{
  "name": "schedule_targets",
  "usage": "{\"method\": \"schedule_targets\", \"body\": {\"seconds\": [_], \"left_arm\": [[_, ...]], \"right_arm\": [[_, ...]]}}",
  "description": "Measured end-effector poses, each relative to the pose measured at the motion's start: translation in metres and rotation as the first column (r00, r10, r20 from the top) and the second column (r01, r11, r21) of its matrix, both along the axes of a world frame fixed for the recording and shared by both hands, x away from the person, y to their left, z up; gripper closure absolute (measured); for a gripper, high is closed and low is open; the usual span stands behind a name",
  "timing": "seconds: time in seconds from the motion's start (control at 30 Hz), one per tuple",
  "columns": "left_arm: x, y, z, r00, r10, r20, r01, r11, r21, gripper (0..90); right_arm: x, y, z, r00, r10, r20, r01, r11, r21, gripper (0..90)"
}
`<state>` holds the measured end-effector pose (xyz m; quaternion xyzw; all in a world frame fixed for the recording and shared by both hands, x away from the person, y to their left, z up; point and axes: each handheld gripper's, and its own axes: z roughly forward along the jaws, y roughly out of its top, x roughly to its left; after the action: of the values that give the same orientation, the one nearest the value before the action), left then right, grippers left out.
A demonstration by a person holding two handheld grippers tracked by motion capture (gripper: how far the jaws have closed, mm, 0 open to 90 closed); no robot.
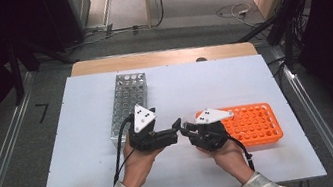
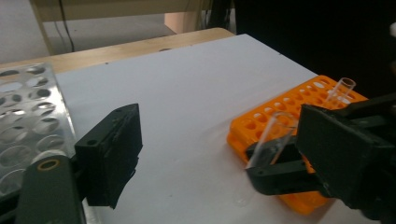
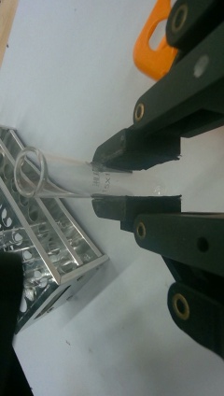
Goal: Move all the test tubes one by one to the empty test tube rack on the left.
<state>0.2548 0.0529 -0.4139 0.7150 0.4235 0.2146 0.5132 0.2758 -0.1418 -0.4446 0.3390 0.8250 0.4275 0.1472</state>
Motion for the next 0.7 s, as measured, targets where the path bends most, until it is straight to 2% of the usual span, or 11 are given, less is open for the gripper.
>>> {"method": "schedule_targets", "body": {"seconds": [0.07, 0.17, 0.37, 0.5, 0.6, 0.7], "left_arm": [[0.0, -0.006, -0.003, 0.9996, -0.027, -0.007, 0.028, 0.9995, 0.017, 19.3], [0.0, -0.013, -0.006, 0.9994, -0.032, -0.013, 0.033, 0.9978, 0.057, 26.3], [0.0, -0.018, -0.009, 0.9984, -0.056, -0.007, 0.057, 0.9965, 0.061, 50.9], [-0.001, -0.022, -0.012, 0.9969, -0.078, -0.005, 0.078, 0.9942, 0.073, 64.2], [-0.001, -0.023, -0.012, 0.9964, -0.085, 0.001, 0.084, 0.9936, 0.076, 73.1], [-0.001, -0.024, -0.012, 0.9965, -0.083, 0.0, 0.083, 0.9931, 0.083, 74.5]], "right_arm": [[0.001, 0.002, -0.001, 1.0, 0.007, -0.002, -0.007, 1.0, -0.004, 73.3], [-0.001, 0.005, 0.001, 0.9999, 0.017, 0.004, -0.017, 0.9999, -0.001, 73.3], [-0.004, 0.006, 0.004, 0.9997, 0.022, 0.007, -0.022, 0.9997, 0.009, 73.3], [-0.003, 0.005, 0.004, 0.9998, 0.02, 0.005, -0.02, 0.9998, 0.007, 73.3], [-0.003, 0.004, 0.004, 0.9998, 0.018, 0.004, -0.018, 0.9998, 0.005, 73.3], [-0.002, 0.004, 0.003, 0.9999, 0.017, 0.003, -0.017, 0.9998, 0.005, 73.3]]}}
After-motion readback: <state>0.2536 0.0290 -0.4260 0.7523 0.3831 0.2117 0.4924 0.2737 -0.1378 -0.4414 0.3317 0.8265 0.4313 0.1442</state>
